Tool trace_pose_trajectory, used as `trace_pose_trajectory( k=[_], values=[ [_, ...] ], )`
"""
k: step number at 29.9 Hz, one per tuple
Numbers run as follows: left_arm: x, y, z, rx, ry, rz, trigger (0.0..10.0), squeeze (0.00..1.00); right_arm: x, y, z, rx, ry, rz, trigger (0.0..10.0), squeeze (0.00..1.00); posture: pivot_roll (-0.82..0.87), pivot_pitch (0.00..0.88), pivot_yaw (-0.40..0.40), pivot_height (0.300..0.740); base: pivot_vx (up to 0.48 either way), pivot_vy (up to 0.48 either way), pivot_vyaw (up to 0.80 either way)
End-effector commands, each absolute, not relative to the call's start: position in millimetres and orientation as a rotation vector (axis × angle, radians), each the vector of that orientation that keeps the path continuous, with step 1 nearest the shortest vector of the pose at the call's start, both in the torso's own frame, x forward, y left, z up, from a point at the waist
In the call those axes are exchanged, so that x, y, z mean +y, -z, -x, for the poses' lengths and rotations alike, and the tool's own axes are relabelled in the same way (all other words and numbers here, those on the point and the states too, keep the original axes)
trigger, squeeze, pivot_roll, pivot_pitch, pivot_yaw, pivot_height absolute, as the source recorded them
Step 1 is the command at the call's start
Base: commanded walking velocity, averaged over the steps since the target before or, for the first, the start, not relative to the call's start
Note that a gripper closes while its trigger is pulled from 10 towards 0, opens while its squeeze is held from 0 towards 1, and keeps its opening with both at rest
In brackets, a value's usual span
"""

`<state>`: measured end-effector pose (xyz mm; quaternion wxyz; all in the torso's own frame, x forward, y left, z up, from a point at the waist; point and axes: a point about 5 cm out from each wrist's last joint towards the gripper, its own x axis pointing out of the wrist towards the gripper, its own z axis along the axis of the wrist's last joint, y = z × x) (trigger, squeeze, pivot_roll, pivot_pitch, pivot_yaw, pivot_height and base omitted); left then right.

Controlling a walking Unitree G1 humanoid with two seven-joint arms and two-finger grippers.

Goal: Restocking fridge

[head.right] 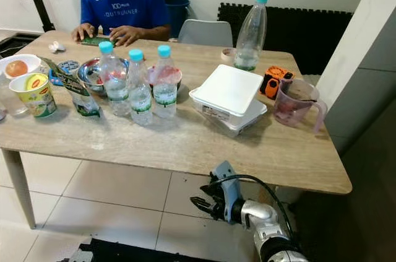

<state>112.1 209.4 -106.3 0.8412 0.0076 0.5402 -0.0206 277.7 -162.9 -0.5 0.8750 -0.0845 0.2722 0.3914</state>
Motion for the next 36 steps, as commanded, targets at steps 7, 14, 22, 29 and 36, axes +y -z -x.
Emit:
trace_pose_trajectory(
  k=[7,14,22,29,36],
  values=[
    [220.0,108.6,-98.9,1.18,-0.06,-0.007,10.0,0.0,-207.9,42.5,-238.1,0.905,-0.521,0.308,10.0,0.0,-0.02,0.0,-0.058,0.74,0.0,0.0,0.0],
    [250.1,99.7,-106.7,1.093,-0.353,0.085,10.0,0.0,-233.5,63.5,-202.7,1.037,-0.274,0.276,10.0,0.0,-0.02,0.0,-0.065,0.74,0.0,0.0,0.0],
    [293.9,77.2,-128.3,0.915,-0.614,0.151,10.0,0.0,-249.2,81.5,-162.0,1.158,-0.08,0.266,10.0,0.0,-0.02,0.0,-0.067,0.74,0.0,0.0,0.0],
    [314.8,57.8,-151.3,0.773,-0.696,0.179,10.0,0.0,-256.7,87.7,-141.9,1.216,-0.001,0.255,10.0,0.0,-0.02,0.0,-0.065,0.74,0.0,0.0,0.0],
    [370.2,-2.7,-190.5,0.324,-0.925,0.377,10.0,0.0,-252.7,95.4,-122.8,1.282,-0.027,0.279,10.0,0.0,-0.02,0.0,-0.073,0.74,0.0,0.0,0.0]
  ],
)
